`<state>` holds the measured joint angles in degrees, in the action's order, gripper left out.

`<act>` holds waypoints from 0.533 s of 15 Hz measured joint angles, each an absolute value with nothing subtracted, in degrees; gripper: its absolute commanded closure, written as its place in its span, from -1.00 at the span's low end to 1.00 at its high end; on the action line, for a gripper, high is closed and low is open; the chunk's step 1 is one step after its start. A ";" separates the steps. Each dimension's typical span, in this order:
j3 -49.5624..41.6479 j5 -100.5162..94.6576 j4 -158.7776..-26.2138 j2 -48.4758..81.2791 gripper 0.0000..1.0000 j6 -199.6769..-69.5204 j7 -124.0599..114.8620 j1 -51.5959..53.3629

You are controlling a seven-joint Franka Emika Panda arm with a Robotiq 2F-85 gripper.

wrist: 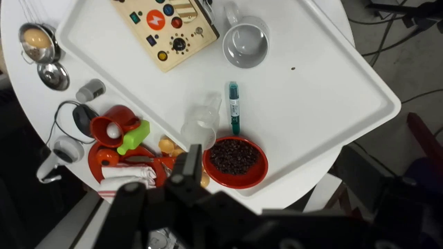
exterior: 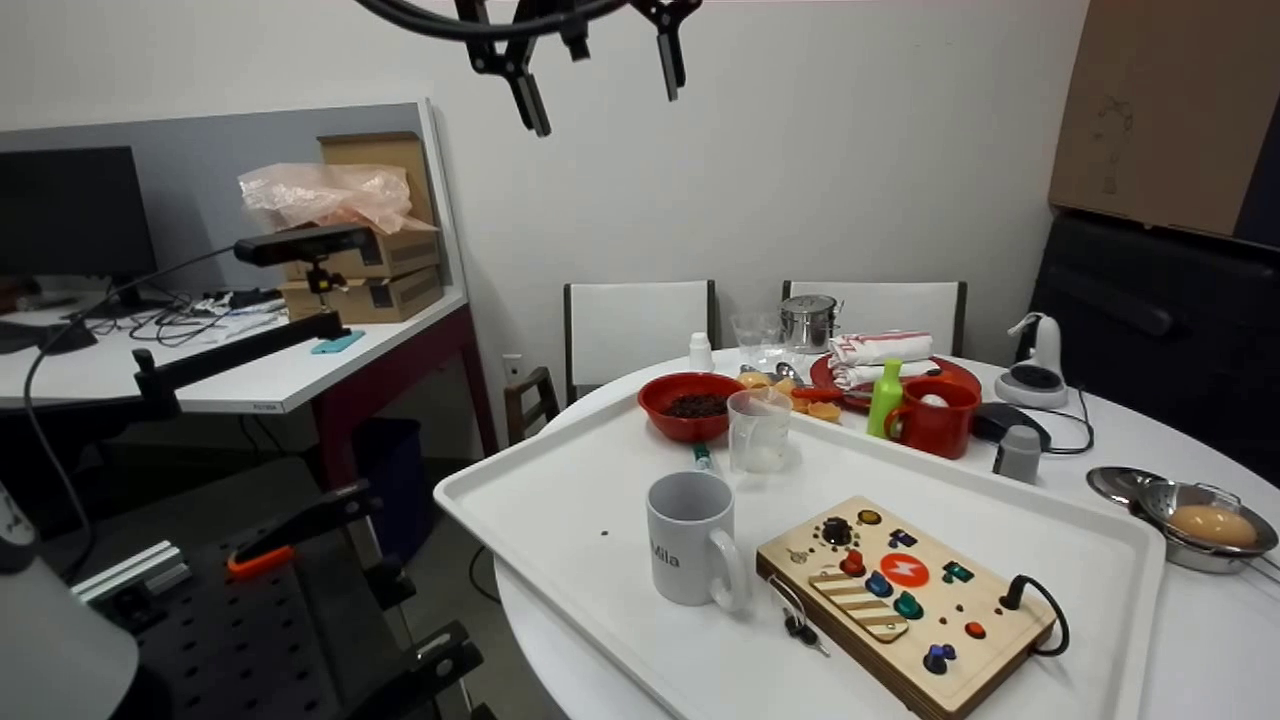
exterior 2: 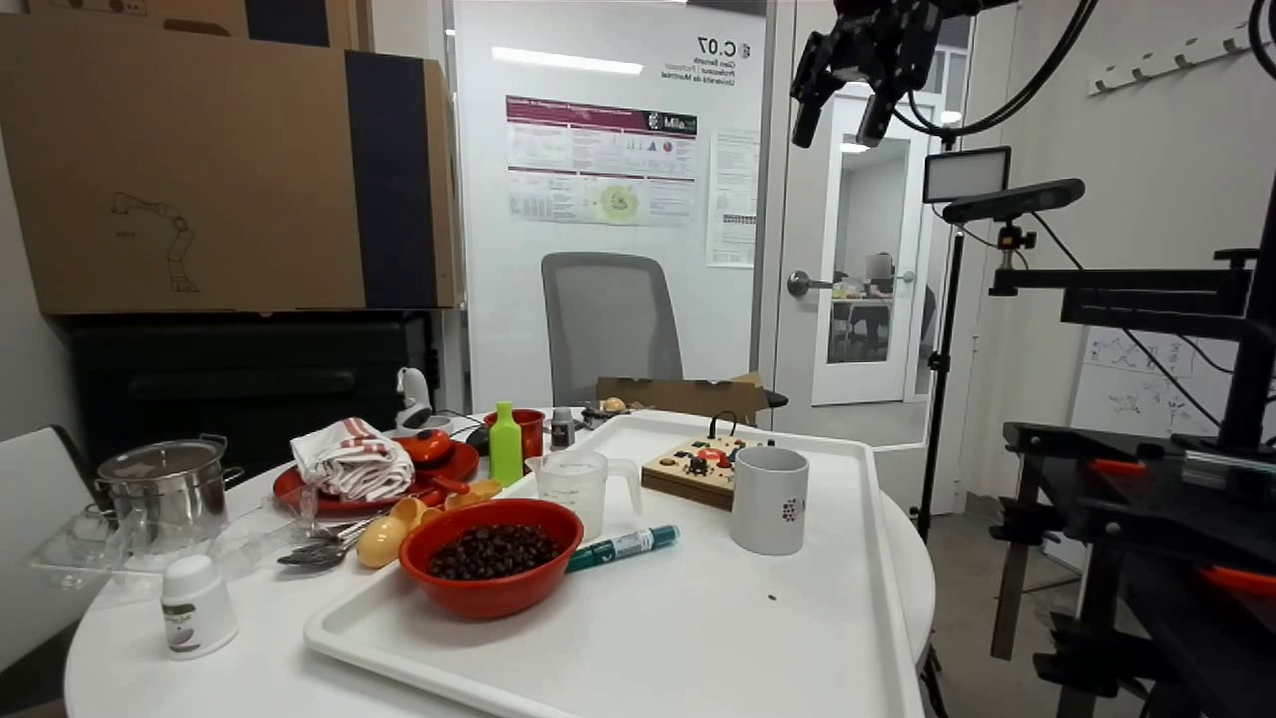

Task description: Put the green marker inside the white mug

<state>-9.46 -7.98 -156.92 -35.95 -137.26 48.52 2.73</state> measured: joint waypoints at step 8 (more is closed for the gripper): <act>4.54 -22.47 -156.48 -25.19 -1.00 -150.09 29.09 -0.84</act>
